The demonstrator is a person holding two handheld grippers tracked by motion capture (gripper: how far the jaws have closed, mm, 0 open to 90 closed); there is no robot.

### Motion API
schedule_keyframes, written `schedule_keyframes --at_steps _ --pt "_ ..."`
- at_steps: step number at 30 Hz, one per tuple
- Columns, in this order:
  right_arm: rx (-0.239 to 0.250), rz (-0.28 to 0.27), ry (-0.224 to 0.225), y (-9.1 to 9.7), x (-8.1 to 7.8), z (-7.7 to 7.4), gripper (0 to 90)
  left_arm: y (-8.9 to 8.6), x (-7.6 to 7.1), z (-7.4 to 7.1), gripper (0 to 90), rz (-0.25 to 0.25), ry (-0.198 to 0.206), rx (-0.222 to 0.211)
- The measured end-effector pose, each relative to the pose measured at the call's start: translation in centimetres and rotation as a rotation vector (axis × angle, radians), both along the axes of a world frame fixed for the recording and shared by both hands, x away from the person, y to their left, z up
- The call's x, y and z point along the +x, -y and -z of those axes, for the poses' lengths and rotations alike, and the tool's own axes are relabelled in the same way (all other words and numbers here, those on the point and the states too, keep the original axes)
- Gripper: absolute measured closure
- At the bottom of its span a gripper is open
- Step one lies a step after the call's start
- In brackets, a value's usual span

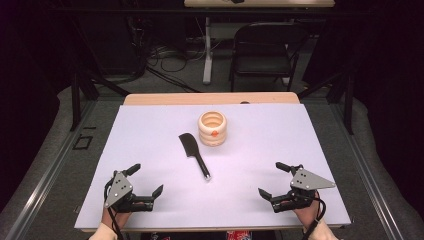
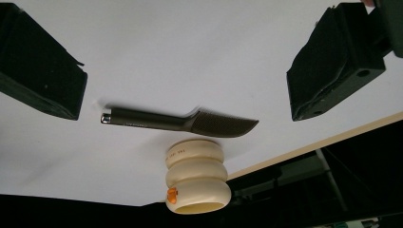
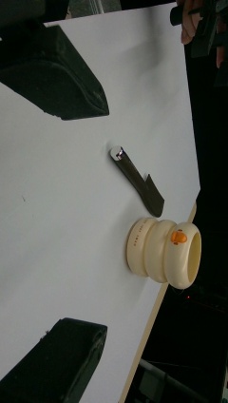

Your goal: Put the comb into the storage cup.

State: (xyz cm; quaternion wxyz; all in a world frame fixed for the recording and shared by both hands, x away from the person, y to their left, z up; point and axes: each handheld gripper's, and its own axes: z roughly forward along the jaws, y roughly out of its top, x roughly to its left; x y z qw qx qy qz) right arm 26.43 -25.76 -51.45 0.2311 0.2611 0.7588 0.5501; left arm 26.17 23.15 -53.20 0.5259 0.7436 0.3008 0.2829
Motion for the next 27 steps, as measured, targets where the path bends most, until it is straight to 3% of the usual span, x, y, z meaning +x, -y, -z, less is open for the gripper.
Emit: schedule_keyframes --at_steps 27 --pt "-0.016 0.008 -0.007 -0.2 0.3 0.2 0.0 2.6 2.0 -0.1 0.0 0.043 -0.002 0.009"
